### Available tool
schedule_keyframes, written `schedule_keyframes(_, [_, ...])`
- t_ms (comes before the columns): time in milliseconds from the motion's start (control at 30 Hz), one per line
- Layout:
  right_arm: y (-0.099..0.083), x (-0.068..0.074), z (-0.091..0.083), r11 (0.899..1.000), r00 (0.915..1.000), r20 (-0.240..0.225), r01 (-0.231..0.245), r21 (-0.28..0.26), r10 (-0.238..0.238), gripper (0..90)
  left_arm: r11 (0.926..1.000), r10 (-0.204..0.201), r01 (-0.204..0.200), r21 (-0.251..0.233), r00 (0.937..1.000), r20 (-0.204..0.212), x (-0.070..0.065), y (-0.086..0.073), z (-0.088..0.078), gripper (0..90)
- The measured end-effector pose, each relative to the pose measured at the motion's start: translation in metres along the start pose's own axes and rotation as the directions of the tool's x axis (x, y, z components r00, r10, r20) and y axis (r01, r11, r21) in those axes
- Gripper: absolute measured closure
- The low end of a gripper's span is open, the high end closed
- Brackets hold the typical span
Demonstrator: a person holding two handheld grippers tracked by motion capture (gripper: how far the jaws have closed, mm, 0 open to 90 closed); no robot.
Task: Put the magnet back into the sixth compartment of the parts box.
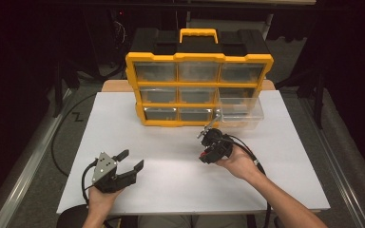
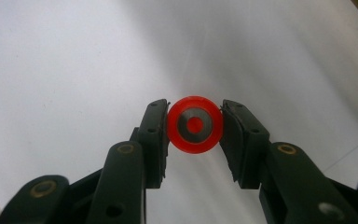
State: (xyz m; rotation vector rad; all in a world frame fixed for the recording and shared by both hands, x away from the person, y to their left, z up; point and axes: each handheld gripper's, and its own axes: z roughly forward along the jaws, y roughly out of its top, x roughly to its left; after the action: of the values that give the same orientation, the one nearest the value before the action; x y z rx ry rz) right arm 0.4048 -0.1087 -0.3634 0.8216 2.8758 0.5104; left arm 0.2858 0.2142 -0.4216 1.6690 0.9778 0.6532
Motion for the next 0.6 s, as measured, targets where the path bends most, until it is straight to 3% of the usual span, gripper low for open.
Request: schedule_keyframes(600, [-0.015, -0.009, -0.014, 0.999, 0.9994, 0.009, -0.034, -0.021, 0.034, 64.5, 0.9999, -0.009, 0.009, -0.011, 0.9999, -0.005, 0.001, 0.000, 0.000, 33.3])
